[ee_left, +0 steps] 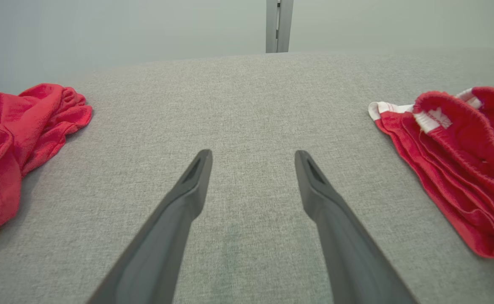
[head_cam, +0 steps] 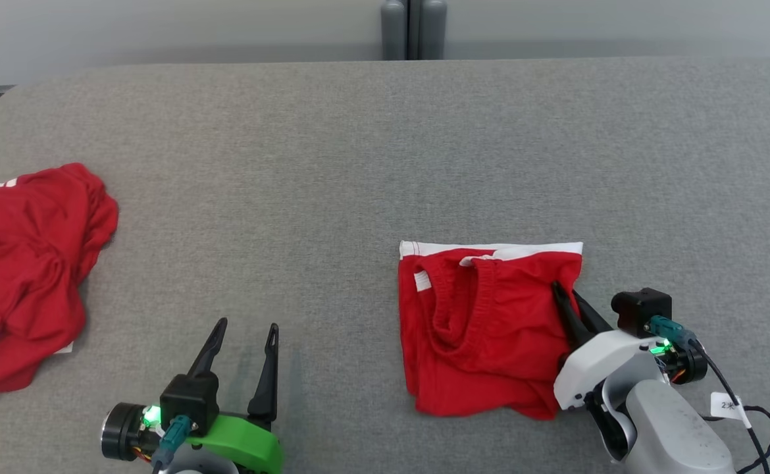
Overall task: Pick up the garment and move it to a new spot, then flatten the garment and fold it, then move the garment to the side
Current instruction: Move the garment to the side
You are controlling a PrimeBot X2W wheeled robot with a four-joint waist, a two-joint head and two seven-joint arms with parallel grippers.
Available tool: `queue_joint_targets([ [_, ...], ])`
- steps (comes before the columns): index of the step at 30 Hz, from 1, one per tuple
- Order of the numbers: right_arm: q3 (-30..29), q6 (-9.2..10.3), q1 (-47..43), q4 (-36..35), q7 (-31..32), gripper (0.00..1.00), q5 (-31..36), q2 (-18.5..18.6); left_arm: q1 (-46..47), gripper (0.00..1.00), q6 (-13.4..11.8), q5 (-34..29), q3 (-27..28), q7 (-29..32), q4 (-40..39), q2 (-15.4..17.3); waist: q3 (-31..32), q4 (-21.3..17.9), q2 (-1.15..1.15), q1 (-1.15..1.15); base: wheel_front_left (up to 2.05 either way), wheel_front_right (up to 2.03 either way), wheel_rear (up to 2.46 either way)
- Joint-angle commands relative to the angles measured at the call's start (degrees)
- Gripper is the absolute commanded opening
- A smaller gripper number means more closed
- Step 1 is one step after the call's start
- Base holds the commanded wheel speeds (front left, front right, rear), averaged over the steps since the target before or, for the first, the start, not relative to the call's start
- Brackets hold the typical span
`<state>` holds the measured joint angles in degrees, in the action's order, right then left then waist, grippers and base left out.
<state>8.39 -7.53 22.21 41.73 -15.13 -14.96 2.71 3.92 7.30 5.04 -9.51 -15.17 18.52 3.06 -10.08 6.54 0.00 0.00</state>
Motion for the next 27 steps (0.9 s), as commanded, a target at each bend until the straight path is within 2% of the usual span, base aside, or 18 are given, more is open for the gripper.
queue_joint_targets([
  [1,-0.4,0.08,-0.4,-0.6,0.0,0.0,0.5,0.4,0.4,1.0,0.2,-0.3,-0.1,0.1,-0.5,0.4,0.5,-3.7,0.0,0.0,0.0,0.0,0.0],
  [10,-1.5,0.09,-2.7,-3.9,0.0,0.0,0.8,0.4,1.5,1.0,0.3,0.2,-5.9,0.1,-3.4,0.9,0.2,-19.0,0.0,0.0,0.0,0.0,0.0],
  [15,-1.8,0.08,-4.1,-5.5,0.0,0.0,1.3,0.3,2.2,1.0,0.3,0.7,-9.2,0.1,-4.9,1.5,-0.8,-25.6,0.0,0.0,0.0,0.0,0.0],
  [21,-0.4,0.08,-4.0,-6.9,0.0,0.0,2.4,0.3,2.2,1.0,0.3,1.2,-10.9,0.1,-6.2,2.5,-2.4,-29.8,0.0,0.0,0.0,0.0,0.0],
  [27,-0.7,0.08,1.4,-6.8,0.0,0.0,8.9,0.2,3.2,1.0,0.3,1.3,-12.4,0.1,-7.3,4.5,-5.8,-28.8,0.0,0.0,0.0,0.0,0.0],
])
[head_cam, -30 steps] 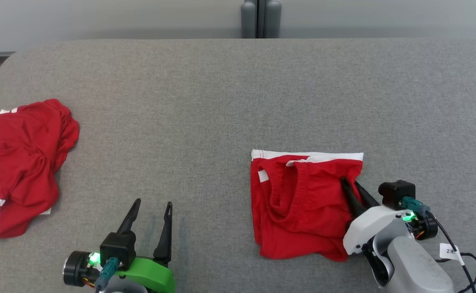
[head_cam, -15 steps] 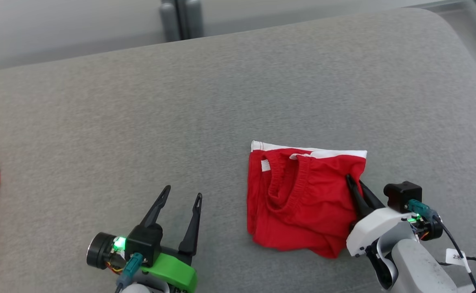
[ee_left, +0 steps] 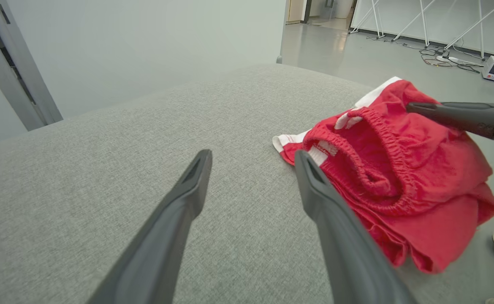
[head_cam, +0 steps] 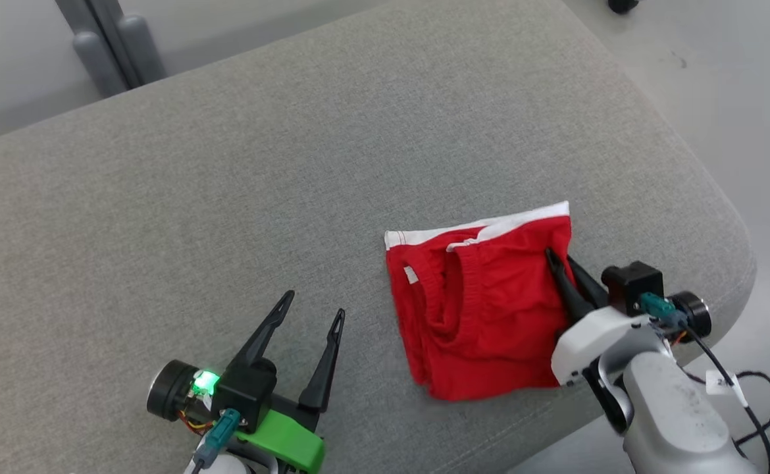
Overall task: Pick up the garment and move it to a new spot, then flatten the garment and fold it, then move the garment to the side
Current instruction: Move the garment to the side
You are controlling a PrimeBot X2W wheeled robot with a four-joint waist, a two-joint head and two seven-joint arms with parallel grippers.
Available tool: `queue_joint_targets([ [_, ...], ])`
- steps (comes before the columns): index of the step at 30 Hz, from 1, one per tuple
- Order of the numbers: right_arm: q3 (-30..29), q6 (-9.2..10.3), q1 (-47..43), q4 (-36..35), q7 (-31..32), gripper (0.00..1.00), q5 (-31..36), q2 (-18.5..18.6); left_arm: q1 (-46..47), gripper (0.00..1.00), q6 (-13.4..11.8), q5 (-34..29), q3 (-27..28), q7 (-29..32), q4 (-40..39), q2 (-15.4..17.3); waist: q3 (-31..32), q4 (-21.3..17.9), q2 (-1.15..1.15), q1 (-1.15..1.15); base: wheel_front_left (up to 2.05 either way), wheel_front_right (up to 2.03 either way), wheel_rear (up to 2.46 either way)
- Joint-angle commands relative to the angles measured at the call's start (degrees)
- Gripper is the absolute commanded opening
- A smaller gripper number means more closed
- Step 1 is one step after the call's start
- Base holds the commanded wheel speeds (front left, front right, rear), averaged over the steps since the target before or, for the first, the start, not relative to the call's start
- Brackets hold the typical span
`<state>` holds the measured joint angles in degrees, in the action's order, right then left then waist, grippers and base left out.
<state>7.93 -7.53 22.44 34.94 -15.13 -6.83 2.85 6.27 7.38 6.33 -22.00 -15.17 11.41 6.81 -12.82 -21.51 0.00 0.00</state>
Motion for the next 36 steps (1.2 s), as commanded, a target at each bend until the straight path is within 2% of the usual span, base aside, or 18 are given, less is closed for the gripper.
queue_joint_targets([
  [1,-0.7,0.08,2.4,0.4,0.0,0.0,2.2,0.1,1.1,1.0,0.2,0.2,-0.1,0.1,-0.4,1.3,-3.8,-0.3,0.0,0.0,0.0,0.0,0.0],
  [5,-5.3,0.08,9.3,3.0,0.0,0.0,11.4,0.1,2.4,1.0,0.2,0.8,-1.1,0.1,-1.3,3.5,-7.5,2.2,0.0,0.0,0.0,0.0,0.0],
  [8,-11.7,0.09,15.5,4.9,0.5,0.0,20.5,0.4,3.5,1.0,0.2,1.5,-1.4,0.1,-2.2,5.5,-10.9,4.7,0.0,0.0,0.0,0.0,0.0],
  [13,-22.2,0.09,24.1,3.6,4.6,0.0,33.1,4.0,6.2,1.0,0.2,2.6,-2.6,0.1,-4.0,8.1,-16.0,8.7,0.0,0.0,0.0,0.0,0.0],
  [17,-28.6,0.09,27.9,1.4,8.1,0.01,39.4,6.0,7.9,1.0,0.2,3.3,-3.1,0.1,-4.7,9.2,-18.1,10.8,0.0,0.0,0.0,0.0,0.0],
  [18,-30.4,0.09,28.6,0.9,9.0,0.2,40.5,6.1,8.3,1.0,0.2,3.5,-3.0,0.1,-4.6,9.4,-18.5,11.2,0.0,0.0,0.0,0.0,0.0],
  [19,-32.1,0.09,29.0,0.3,9.6,0.49,41.1,5.9,8.4,1.0,0.2,3.6,-2.9,0.1,-4.6,9.5,-18.6,11.5,0.0,0.0,0.0,0.0,0.0],
  [20,-33.6,0.09,29.4,-0.2,10.1,1.0,41.9,5.5,8.6,1.0,0.2,3.8,-3.0,0.1,-4.4,9.6,-18.6,11.7,0.0,0.0,0.0,0.0,0.0],
  [27,-39.4,0.09,28.2,-2.9,8.0,1.0,44.3,3.4,8.5,1.0,0.2,4.2,-2.8,0.1,-3.4,8.9,-16.8,12.0,0.0,0.0,0.0,0.0,0.0],
  [31,-41.6,0.09,28.0,-4.0,4.5,1.0,44.7,2.0,7.6,1.0,0.2,3.8,-2.2,0.1,-3.1,8.0,-15.2,11.9,0.0,0.0,0.0,0.0,0.0],
  [36,-39.3,0.09,28.5,-3.5,0.5,1.0,42.0,0.4,6.5,1.0,0.2,3.0,0.0,0.1,-2.0,6.6,-12.1,12.4,0.0,0.0,0.0,0.0,0.0],
])
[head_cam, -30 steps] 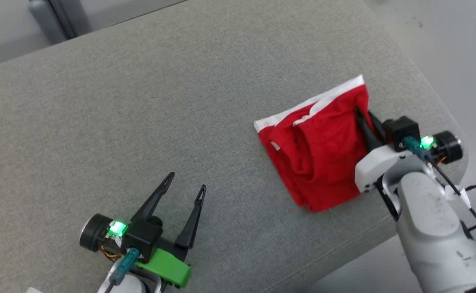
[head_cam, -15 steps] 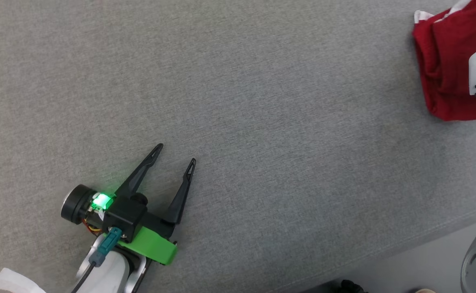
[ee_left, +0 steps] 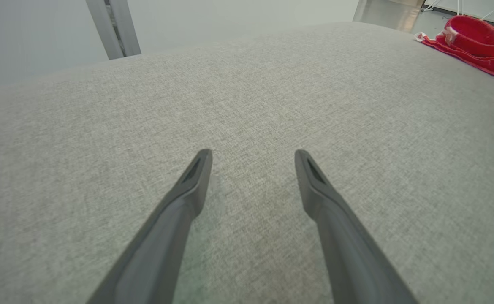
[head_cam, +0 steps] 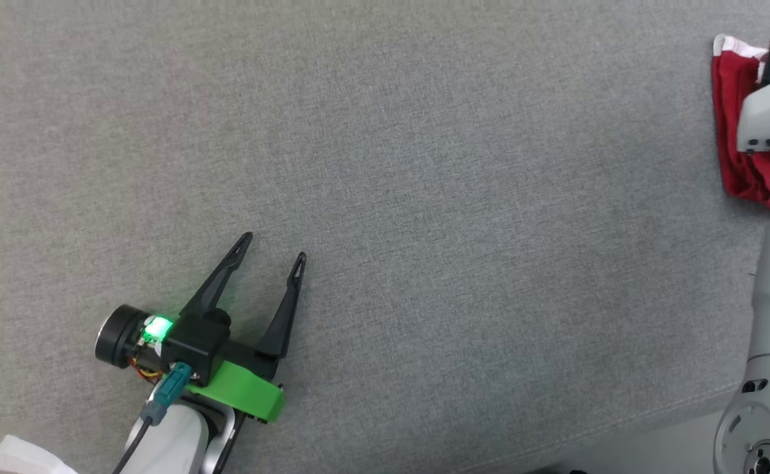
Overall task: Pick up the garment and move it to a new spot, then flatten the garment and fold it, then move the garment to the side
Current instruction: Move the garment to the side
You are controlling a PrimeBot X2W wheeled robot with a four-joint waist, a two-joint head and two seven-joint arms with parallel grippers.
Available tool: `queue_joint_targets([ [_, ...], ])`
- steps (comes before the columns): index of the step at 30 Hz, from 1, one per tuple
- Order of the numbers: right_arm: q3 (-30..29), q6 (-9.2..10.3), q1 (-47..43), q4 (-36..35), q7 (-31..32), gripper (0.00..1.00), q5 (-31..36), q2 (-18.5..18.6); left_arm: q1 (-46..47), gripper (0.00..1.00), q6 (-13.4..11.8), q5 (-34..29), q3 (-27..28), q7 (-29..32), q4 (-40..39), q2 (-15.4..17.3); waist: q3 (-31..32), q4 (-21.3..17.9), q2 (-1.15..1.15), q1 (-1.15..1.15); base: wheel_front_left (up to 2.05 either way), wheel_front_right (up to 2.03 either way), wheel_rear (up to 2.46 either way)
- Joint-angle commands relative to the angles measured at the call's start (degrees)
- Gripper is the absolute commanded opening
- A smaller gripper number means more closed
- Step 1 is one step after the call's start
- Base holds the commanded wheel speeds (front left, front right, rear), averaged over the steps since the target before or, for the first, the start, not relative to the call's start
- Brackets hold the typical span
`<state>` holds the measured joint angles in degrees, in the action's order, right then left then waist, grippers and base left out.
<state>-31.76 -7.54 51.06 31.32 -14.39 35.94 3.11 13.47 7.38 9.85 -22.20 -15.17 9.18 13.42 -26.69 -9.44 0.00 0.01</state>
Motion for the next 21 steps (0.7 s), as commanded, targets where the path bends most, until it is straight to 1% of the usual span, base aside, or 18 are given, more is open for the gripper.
queue_joint_targets([
  [1,1.8,0.1,-0.3,0.2,-0.6,1.0,-2.2,-0.1,-1.0,1.0,0.2,-0.7,1.1,0.1,0.5,-0.4,2.6,0.5,0.0,-0.01,0.0,0.0,0.0],
  [2,3.8,0.1,-0.7,0.4,-0.8,1.0,-4.5,-0.1,-1.1,1.0,0.2,-0.7,1.7,0.1,1.0,-0.8,3.2,0.8,0.0,-0.01,0.0,0.0,0.0],
  [3,7.0,0.1,-1.3,-0.2,-0.8,1.0,-7.8,-0.3,-1.3,1.0,0.2,-0.9,2.4,0.1,1.5,-1.2,4.1,1.2,0.0,-0.01,0.0,0.0,0.0],
  [7,17.4,0.1,-6.6,-4.2,-0.8,1.0,-19.1,-0.1,-1.8,1.0,0.2,-1.6,6.4,0.1,3.1,-3.0,7.1,2.7,0.0,-0.01,0.0,0.0,0.0],
  [9,21.2,0.1,-9.3,-6.1,-0.9,1.0,-23.7,-0.1,-2.1,1.0,0.2,-1.9,8.8,0.1,4.1,-3.8,8.6,3.7,0.0,-0.01,0.0,0.0,0.0],
  [11,23.5,0.1,-12.1,-7.6,-0.9,1.0,-27.3,-0.1,-2.6,1.0,0.0,-2.1,11.1,0.1,5.0,-4.7,10.2,4.7,0.0,-0.01,0.0,0.0,0.0],
  [13,25.4,0.1,-15.0,-8.7,-0.9,1.0,-28.9,-0.1,-2.9,1.0,-0.1,-2.5,13.2,0.1,5.7,-5.4,11.7,5.7,0.0,-0.01,0.0,0.0,0.0],
  [15,26.3,0.1,-17.7,-9.4,-0.9,1.0,-31.7,-0.1,-3.2,1.0,-0.2,-3.1,15.2,0.1,6.6,-6.0,13.2,6.8,0.0,-0.01,0.0,0.0,0.0],
  [21,28.7,0.1,-25.4,-9.1,-0.9,1.0,-36.7,-0.1,-5.4,1.0,-0.4,-5.2,19.2,0.1,8.4,-7.0,17.7,9.1,0.0,-0.01,0.0,0.0,0.0],
])
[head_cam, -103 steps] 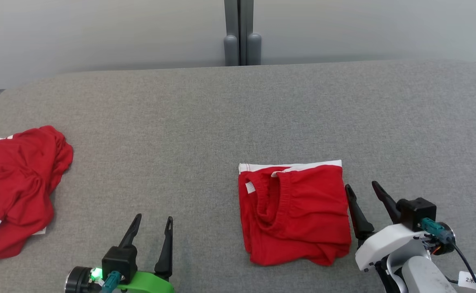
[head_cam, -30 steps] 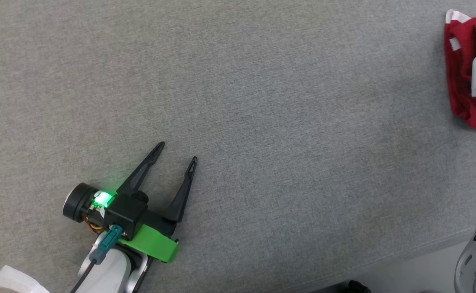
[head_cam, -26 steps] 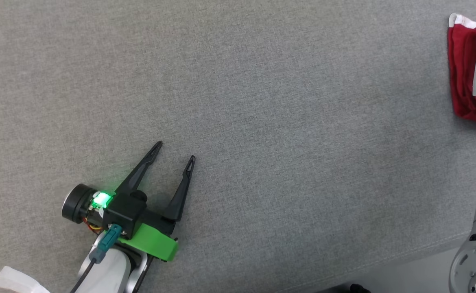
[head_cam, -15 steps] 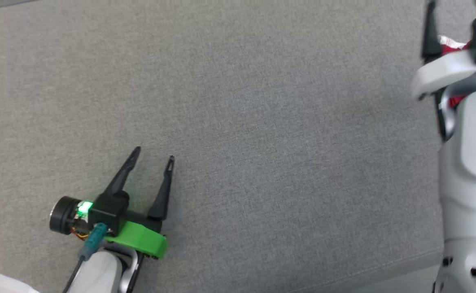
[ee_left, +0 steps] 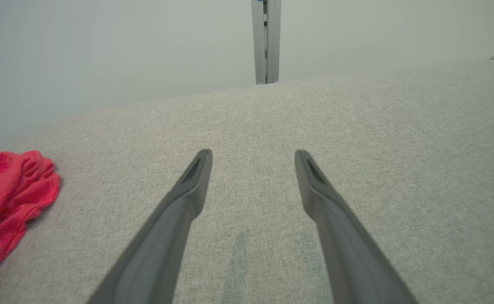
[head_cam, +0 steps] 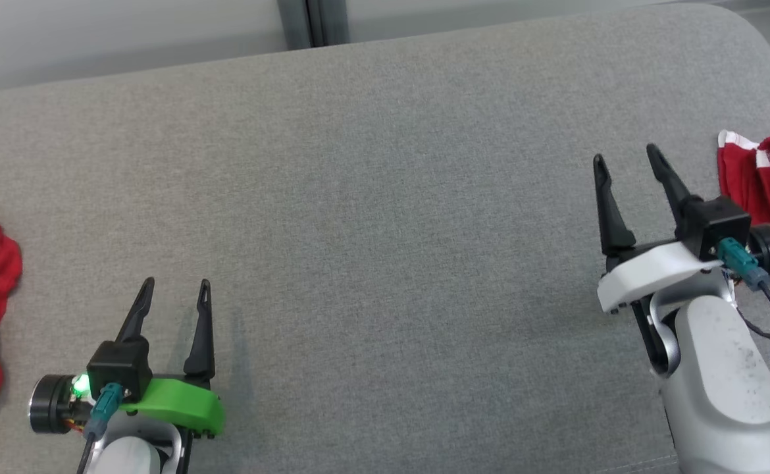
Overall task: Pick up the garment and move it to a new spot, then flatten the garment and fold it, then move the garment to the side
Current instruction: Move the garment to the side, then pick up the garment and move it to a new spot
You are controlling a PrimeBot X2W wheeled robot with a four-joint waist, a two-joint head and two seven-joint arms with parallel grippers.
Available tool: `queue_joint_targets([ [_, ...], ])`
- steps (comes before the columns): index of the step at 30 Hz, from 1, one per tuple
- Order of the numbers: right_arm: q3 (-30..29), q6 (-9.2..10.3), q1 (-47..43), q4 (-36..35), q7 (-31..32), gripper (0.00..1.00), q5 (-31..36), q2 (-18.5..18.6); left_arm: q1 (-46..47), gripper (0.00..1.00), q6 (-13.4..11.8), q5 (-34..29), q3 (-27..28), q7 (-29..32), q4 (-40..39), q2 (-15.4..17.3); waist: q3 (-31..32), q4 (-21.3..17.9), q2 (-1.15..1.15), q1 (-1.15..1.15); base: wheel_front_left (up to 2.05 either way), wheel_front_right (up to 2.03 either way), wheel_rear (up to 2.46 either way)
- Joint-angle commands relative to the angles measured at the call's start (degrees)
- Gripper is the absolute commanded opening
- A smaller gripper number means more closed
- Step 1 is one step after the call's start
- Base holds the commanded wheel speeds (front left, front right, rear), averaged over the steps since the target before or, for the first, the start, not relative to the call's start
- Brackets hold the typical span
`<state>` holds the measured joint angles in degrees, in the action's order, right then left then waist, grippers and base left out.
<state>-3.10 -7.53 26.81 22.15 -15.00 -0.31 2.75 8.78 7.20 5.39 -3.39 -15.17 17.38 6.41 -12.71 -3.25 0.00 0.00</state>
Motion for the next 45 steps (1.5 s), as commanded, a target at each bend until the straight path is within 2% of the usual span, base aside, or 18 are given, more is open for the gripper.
queue_joint_targets([
  [1,0.6,0.08,-2.1,0.1,-0.3,1.0,-0.7,0.3,-1.1,1.0,-0.3,-0.8,0.9,0.1,0.4,-0.2,4.3,3.2,0.0,0.0,0.0,0.0,0.0],
  [6,3.3,0.08,-8.4,1.3,-0.3,1.0,-3.6,0.3,-4.5,1.0,-1.0,-1.0,3.6,0.1,1.5,-1.3,7.9,4.3,0.0,0.0,0.0,0.0,0.0],
  [13,4.2,0.09,-14.5,1.0,-0.3,1.0,-6.6,0.3,-9.3,1.0,-1.5,-1.2,5.8,0.1,1.2,-2.7,11.1,4.9,0.0,0.0,0.0,0.0,0.0],
  [24,4.3,0.09,-16.6,1.2,-0.3,1.0,-6.4,0.3,-9.3,1.0,-0.7,-0.1,5.7,0.1,1.5,-3.3,10.5,7.8,0.0,0.0,0.0,0.0,0.0],
  [28,4.3,0.09,-16.4,1.2,-0.3,1.0,-6.4,0.3,-8.4,1.0,-0.5,0.0,6.3,0.1,2.4,-3.4,9.4,10.8,0.0,0.0,0.0,0.0,0.0],
  [39,3.3,0.09,-15.4,2.3,-0.3,1.0,-6.3,0.3,-7.7,1.0,-0.1,-0.1,9.1,0.1,4.4,-3.4,8.4,24.2,0.0,0.0,0.0,0.0,0.0],
  [45,3.9,0.09,-14.8,3.3,-0.3,1.0,-7.0,0.3,-8.2,1.0,0.1,1.5,10.2,0.1,5.7,-3.4,8.4,29.4,0.0,0.0,0.0,0.0,0.0],
])
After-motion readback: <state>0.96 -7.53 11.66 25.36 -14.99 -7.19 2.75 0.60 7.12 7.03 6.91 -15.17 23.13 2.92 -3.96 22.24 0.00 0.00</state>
